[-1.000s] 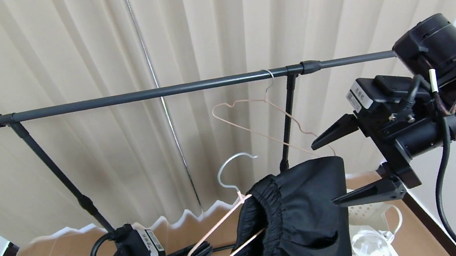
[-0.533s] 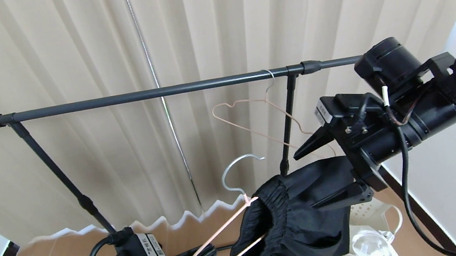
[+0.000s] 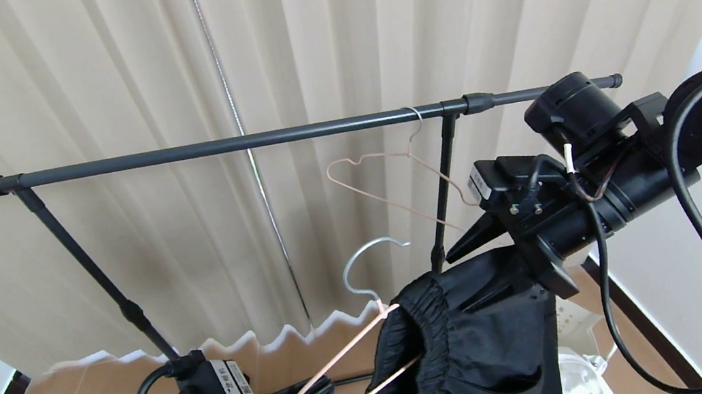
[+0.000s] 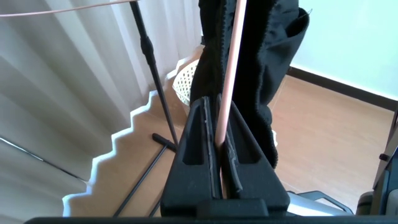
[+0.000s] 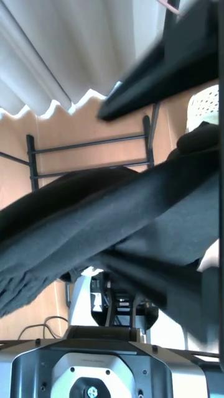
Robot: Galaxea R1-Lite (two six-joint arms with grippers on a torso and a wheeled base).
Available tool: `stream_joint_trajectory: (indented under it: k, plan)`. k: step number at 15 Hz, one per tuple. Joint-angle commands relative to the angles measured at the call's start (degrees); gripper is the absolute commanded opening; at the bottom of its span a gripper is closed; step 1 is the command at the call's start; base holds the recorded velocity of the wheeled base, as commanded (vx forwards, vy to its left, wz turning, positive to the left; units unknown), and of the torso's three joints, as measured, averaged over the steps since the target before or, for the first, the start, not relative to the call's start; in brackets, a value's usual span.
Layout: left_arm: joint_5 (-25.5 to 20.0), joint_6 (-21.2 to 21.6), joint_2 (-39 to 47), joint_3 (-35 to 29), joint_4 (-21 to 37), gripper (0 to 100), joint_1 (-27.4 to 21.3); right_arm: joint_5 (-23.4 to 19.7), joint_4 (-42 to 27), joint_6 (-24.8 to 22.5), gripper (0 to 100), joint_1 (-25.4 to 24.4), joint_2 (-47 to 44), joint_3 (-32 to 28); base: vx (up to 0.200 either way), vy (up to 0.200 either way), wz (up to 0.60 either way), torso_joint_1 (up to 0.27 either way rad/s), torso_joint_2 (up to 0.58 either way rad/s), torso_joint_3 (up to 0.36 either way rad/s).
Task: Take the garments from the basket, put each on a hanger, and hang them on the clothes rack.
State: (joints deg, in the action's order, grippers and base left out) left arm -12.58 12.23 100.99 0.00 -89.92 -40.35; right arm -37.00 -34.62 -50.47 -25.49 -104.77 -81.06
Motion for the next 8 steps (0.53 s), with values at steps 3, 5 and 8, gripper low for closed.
stream_joint_trajectory:
  k: [3,5,8]
  plan:
    - [0.01,-0.1,0.35,0.0,-0.08,0,0.45,0.0,-0.01,0.02,0,-0.26,0.18,0.2,0.0,0.0,0.0,0.0,0.0,0.0]
    - [0.1,-0.1,1.49,0.0,-0.08,0,1.5,-0.09,-0.18,0.02,0,-0.26,0.7,0.37,0.0,0.0,0.0,0.0,0.0,0.0]
    - [0.1,-0.71,1.93,0.0,-0.08,0,2.38,-0.09,-0.62,0.02,0,-0.26,1.93,0.64,0.0,0.0,0.0,0.0,0.0,0.0]
